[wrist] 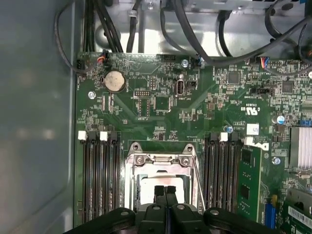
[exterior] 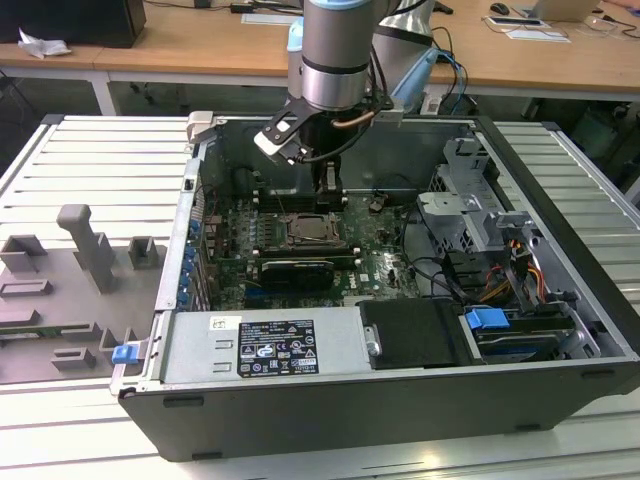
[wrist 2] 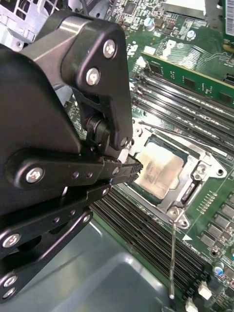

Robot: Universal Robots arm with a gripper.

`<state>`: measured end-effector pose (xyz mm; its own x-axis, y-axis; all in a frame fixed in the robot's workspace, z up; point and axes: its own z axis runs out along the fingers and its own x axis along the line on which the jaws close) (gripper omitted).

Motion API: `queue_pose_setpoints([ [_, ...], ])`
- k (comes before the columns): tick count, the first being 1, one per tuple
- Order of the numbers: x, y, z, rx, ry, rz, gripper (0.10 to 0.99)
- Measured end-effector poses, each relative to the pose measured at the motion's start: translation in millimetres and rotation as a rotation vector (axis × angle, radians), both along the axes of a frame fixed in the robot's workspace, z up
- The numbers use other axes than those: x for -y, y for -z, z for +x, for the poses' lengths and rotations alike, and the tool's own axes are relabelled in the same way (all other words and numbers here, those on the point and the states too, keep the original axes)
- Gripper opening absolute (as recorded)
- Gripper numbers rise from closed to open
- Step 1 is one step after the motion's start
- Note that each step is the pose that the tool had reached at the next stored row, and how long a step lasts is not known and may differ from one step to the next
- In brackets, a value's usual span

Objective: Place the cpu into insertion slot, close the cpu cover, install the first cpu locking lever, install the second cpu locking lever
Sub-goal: 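Close the cpu cover, then install the first cpu locking lever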

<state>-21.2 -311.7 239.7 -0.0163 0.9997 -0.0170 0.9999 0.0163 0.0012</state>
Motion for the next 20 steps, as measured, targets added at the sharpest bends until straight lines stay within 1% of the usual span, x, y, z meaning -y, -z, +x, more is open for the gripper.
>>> queue_pose_setpoints([
  [8,0.0,0.0,-9.3,0.0000,0.000,0.000,0.106],
  [13,0.0,0.0,-11.7,0.0001,0.000,0.000,0.106],
  [17,0.0,-3.6,-11.8,0.0001,0.000,0.000,0.106],
  [20,0.0,-8.6,-11.8,0.0001,0.000,-0.002,0.106],
])
